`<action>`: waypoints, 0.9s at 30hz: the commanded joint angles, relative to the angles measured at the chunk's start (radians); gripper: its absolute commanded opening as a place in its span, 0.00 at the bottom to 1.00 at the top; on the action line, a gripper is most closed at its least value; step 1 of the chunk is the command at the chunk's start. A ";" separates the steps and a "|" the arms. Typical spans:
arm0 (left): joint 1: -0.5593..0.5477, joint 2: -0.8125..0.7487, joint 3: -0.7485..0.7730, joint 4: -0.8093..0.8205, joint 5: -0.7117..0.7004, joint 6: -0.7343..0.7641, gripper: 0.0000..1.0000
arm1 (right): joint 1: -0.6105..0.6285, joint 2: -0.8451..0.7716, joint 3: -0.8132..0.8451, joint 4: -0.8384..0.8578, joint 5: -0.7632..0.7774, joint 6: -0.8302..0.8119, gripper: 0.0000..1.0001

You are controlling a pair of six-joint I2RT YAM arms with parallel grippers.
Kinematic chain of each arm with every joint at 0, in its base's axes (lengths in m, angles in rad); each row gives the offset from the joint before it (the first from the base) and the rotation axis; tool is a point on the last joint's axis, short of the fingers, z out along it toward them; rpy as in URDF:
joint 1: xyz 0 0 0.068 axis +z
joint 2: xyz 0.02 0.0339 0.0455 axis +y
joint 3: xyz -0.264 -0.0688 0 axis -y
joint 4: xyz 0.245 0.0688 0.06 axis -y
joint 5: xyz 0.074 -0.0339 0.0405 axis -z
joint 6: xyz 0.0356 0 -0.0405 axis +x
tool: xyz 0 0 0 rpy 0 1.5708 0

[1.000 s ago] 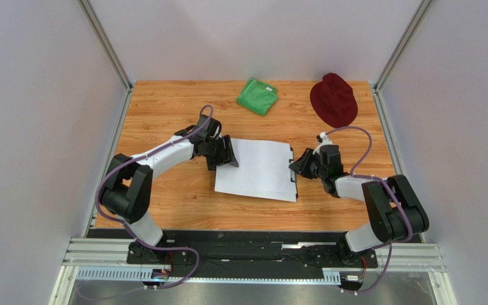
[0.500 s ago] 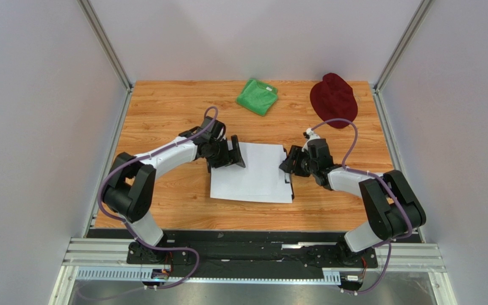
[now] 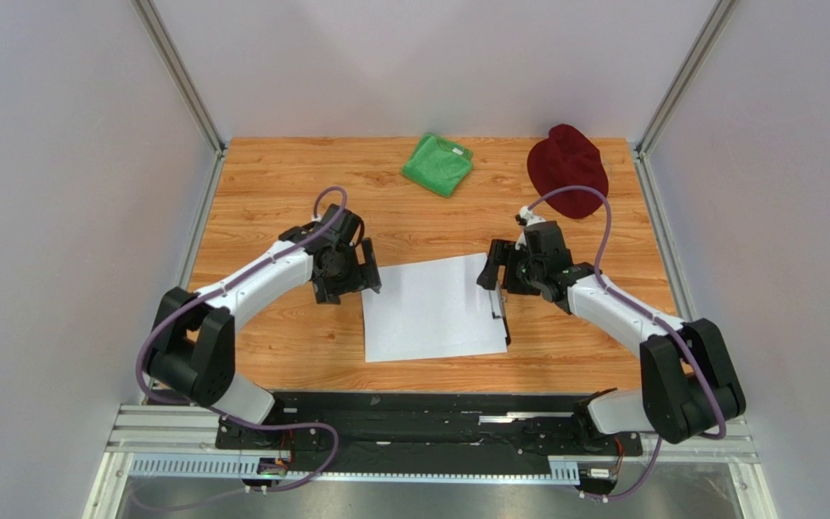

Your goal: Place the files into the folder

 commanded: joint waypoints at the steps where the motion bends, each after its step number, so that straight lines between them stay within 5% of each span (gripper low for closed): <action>1: 0.003 -0.171 -0.015 -0.086 -0.122 -0.004 0.96 | 0.007 -0.081 0.074 -0.139 0.035 -0.045 0.78; 5: 0.002 -0.255 -0.044 -0.012 0.065 0.043 0.97 | 0.013 -0.091 0.090 -0.244 -0.028 0.021 0.69; 10: -0.047 -0.229 -0.110 0.215 0.283 0.007 0.82 | 0.163 -0.150 -0.021 -0.183 0.023 0.153 0.63; 16: -0.150 -0.021 -0.029 0.250 0.265 0.025 0.70 | 0.270 -0.164 -0.087 -0.134 0.113 0.234 0.40; 20: -0.150 0.106 -0.014 0.270 0.230 0.023 0.65 | 0.284 -0.158 -0.188 -0.063 0.191 0.323 0.16; 27: -0.169 0.190 -0.066 0.344 0.236 -0.041 0.58 | 0.234 -0.066 -0.179 -0.080 0.377 0.420 0.14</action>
